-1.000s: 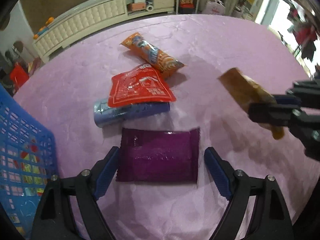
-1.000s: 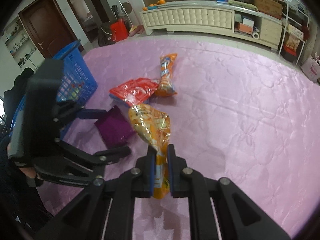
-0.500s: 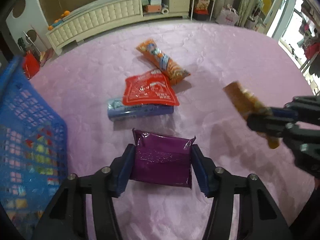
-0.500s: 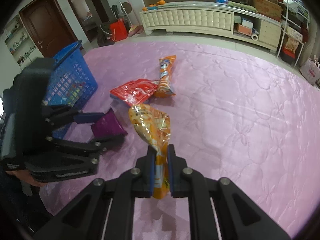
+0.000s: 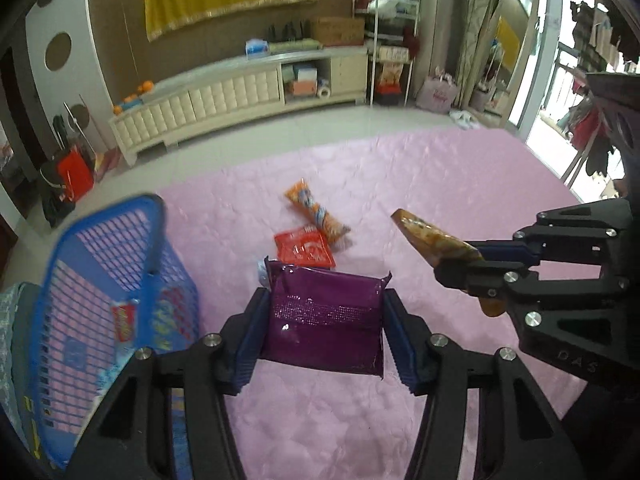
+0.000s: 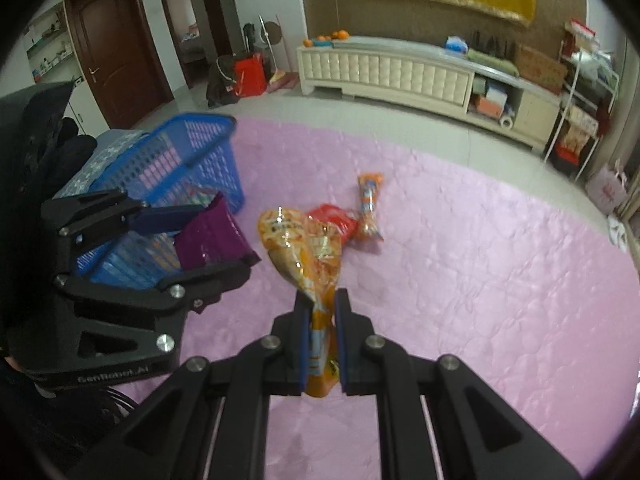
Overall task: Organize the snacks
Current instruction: 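Carry the purple packet and the chip bag over the blue basket with both tools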
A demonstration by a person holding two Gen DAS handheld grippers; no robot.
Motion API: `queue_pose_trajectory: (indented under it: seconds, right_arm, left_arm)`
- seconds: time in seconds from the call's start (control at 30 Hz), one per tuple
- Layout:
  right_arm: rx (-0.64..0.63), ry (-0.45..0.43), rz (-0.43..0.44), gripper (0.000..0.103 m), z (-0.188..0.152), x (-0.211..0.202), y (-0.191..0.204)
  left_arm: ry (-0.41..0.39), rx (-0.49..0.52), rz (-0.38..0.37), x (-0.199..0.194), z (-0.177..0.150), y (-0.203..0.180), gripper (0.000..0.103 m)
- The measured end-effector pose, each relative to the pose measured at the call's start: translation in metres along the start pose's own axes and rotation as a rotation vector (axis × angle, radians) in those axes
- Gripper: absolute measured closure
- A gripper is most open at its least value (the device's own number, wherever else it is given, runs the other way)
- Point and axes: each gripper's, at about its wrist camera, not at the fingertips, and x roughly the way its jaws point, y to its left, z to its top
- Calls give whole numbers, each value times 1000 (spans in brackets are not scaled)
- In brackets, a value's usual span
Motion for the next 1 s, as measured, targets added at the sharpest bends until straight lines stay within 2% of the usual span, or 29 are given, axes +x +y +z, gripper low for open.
queue_pose_trajectory:
  seconds: [0.27,0.53,0.83,1.0]
  right_arm:
    - [-5,-61,17,89,17,-31,40]
    - [-82,-93,53,89,35,-40,101]
    - [-160,-57,106,89,53,-13,162]
    - [-179,-21,130,89,59,5,185]
  left_arm:
    - [-89,3,40,-61,-1,26,50]
    - [-120,-48,117,-109,-20,84,50]
    - [-112,-141,166,-128,-51,146,50]
    - [-89,-183,160,-124,-67,171,50]
